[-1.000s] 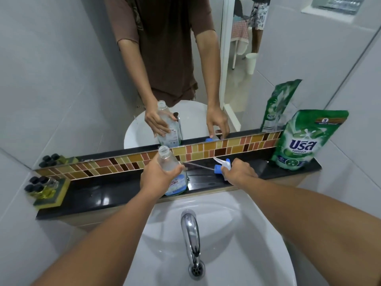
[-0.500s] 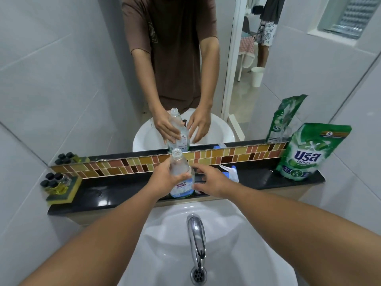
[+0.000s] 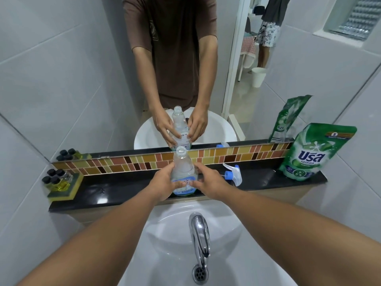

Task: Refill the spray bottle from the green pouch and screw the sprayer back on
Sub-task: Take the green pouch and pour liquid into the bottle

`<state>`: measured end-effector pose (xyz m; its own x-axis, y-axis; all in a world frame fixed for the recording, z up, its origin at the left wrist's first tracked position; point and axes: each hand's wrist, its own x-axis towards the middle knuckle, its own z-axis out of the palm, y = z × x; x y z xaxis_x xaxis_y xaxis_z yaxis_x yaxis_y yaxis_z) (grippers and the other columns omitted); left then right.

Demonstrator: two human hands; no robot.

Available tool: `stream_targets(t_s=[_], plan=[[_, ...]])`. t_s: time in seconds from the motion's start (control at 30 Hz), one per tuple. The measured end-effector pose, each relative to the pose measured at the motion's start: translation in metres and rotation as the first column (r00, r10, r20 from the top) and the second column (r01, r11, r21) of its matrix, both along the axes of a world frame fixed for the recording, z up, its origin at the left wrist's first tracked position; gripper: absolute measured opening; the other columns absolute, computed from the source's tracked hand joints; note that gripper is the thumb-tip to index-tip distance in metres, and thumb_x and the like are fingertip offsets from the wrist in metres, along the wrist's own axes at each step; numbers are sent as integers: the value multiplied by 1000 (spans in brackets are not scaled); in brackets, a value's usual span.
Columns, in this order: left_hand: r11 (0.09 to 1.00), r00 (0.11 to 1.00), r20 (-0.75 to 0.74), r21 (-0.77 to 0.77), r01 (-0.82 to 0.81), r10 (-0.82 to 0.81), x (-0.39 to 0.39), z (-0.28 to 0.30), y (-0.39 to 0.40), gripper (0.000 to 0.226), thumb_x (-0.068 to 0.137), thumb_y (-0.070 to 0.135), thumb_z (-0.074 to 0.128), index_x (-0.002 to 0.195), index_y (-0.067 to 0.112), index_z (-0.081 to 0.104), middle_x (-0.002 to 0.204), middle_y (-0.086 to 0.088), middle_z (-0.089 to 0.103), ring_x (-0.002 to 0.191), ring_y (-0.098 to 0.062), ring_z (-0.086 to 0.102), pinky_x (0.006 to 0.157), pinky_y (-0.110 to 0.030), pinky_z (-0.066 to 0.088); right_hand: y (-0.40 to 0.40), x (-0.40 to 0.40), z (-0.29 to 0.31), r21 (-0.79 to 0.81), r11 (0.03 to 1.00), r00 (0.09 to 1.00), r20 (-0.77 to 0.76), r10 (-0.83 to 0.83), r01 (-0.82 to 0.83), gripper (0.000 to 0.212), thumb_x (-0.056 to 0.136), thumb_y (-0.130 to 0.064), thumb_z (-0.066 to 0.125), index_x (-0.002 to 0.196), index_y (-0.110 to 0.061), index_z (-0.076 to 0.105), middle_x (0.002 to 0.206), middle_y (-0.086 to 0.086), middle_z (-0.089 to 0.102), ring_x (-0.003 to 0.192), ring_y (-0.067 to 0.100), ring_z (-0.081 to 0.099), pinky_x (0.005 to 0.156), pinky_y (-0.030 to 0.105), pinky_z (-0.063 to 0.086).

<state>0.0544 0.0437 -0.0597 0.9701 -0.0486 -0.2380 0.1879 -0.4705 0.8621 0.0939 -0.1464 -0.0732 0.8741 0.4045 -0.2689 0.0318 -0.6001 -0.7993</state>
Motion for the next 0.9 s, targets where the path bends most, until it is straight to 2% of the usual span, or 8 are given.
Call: stream_targets(t_s=[0.17, 0.3, 0.43, 0.53, 0.6, 0.7, 0.8, 0.9], plan=[[998, 1000, 7, 67, -9, 8, 3, -4, 0, 60, 87, 10, 83, 139, 26, 56, 119, 7, 66, 110, -11, 64, 79, -18, 52, 0, -4, 4, -12, 1000, 1000, -14, -22, 22, 62, 95, -20, 76, 148, -28, 44, 140, 0, 63, 125, 20, 62, 100, 43, 57], [978, 993, 64, 176, -109, 99, -1, -9, 1, 75, 78, 8, 89, 141, 25, 54, 128, 5, 66, 119, -17, 65, 91, -38, 61, -12, -10, 6, -146, 989, 999, -4, -40, 40, 90, 91, -34, 79, 160, -40, 20, 154, 5, 50, 137, 27, 53, 107, 51, 51], [945, 963, 43, 189, -268, 265, -15, -18, -1, 83, 63, 16, 100, 129, 23, 50, 124, 2, 65, 113, -19, 66, 92, -46, 61, -49, -13, 0, -291, 955, 998, 4, -59, 58, 79, 96, -40, 70, 161, -31, 25, 151, 9, 53, 134, 30, 54, 106, 48, 51], [884, 926, 12, 292, -364, 378, -31, -28, -11, 74, 71, 23, 97, 124, 16, 45, 116, -2, 60, 103, -22, 62, 84, -43, 59, -89, -18, -5, -402, 911, 994, -9, -106, 94, 61, 101, -38, 63, 154, -23, 36, 133, 8, 61, 113, 26, 63, 90, 37, 54], [825, 931, -35, 476, -304, 363, -40, -31, -20, 53, 85, 30, 85, 118, 11, 48, 111, -8, 63, 96, -25, 63, 80, -43, 58, -120, -21, -7, -467, 873, 988, -2, -157, 137, 55, 103, -34, 59, 152, -20, 40, 128, 9, 62, 103, 24, 63, 83, 36, 55], [765, 954, -186, 641, -63, 234, -44, -29, -40, 26, 92, 37, 68, 107, 16, 61, 96, -2, 69, 84, -18, 67, 73, -35, 59, -166, -24, -4, -523, 827, 972, 10, -237, 207, 58, 103, -27, 54, 157, -17, 35, 143, 13, 56, 121, 33, 60, 92, 40, 54], [671, 962, -267, 724, 160, 58, -36, -18, -75, 29, 97, 45, 60, 88, 18, 62, 84, 3, 64, 76, -9, 62, 60, -22, 48, -210, -29, 2, -554, 791, 958, 49, -282, 261, 54, 104, -30, 53, 153, -13, 39, 144, 14, 57, 126, 33, 58, 98, 42, 53], [622, 959, -269, 736, 267, -92, -17, -6, -125, 29, 99, 47, 56, 98, 19, 64, 89, 3, 64, 80, -10, 63, 71, -24, 53, -255, -34, 14, -589, 735, 936, 116, -333, 335, 53, 103, -42, 52, 147, -15, 44, 139, 12, 59, 127, 33, 57, 99, 43, 51]])
